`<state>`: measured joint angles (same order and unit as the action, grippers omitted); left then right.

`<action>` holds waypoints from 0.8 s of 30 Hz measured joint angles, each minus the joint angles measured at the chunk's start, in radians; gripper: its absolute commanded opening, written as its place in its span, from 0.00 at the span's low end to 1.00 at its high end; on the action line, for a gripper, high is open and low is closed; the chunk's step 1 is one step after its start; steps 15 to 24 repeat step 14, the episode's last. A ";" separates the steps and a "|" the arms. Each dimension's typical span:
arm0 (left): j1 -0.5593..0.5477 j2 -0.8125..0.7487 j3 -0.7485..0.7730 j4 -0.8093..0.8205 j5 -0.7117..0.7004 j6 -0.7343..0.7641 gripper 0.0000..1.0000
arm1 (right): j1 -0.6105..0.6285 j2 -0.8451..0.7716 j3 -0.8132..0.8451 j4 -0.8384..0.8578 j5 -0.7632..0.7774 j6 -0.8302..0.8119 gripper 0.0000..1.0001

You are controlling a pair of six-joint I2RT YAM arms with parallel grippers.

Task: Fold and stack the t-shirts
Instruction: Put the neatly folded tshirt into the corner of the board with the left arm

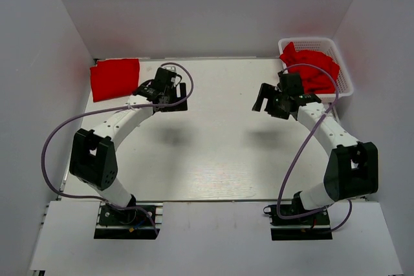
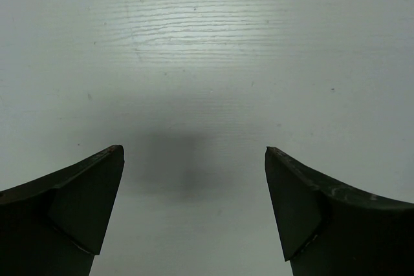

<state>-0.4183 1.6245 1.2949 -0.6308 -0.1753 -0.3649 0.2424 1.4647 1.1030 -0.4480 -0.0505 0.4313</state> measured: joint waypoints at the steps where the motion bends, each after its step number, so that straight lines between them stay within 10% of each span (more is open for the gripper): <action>1: -0.007 -0.005 0.003 0.011 -0.006 -0.004 1.00 | 0.000 0.000 0.000 0.005 -0.002 0.000 0.90; 24: -0.046 -0.011 0.003 0.020 -0.068 -0.014 1.00 | 0.000 -0.038 -0.007 0.065 -0.030 -0.004 0.90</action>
